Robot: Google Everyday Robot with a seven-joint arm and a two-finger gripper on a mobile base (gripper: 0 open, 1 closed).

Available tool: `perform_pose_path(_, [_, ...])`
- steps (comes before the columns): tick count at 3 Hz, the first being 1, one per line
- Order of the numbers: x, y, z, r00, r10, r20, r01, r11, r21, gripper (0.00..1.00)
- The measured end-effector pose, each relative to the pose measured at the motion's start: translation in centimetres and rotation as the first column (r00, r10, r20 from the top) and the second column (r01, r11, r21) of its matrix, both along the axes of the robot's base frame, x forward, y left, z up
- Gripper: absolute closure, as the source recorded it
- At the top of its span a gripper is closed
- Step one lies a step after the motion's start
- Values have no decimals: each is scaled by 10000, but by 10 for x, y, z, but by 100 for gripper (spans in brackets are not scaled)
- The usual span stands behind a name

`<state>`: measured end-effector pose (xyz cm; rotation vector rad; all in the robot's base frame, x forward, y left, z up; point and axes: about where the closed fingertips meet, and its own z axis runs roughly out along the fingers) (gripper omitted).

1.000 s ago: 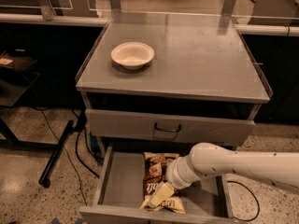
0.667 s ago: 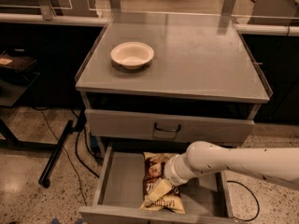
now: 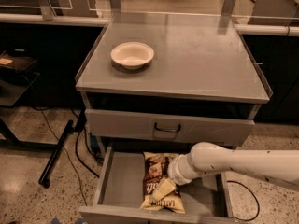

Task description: Pick brown chip bag from middle drawer and place on counter

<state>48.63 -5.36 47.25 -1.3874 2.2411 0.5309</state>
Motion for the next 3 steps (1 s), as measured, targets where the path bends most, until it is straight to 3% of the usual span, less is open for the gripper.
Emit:
perform_pose_path(1, [13,-7,-10,9997,-7,254,15,9994,-333,0])
perform_pose_path(3, [8,-16,-41,10000,23,71,-18,9971,-758,0])
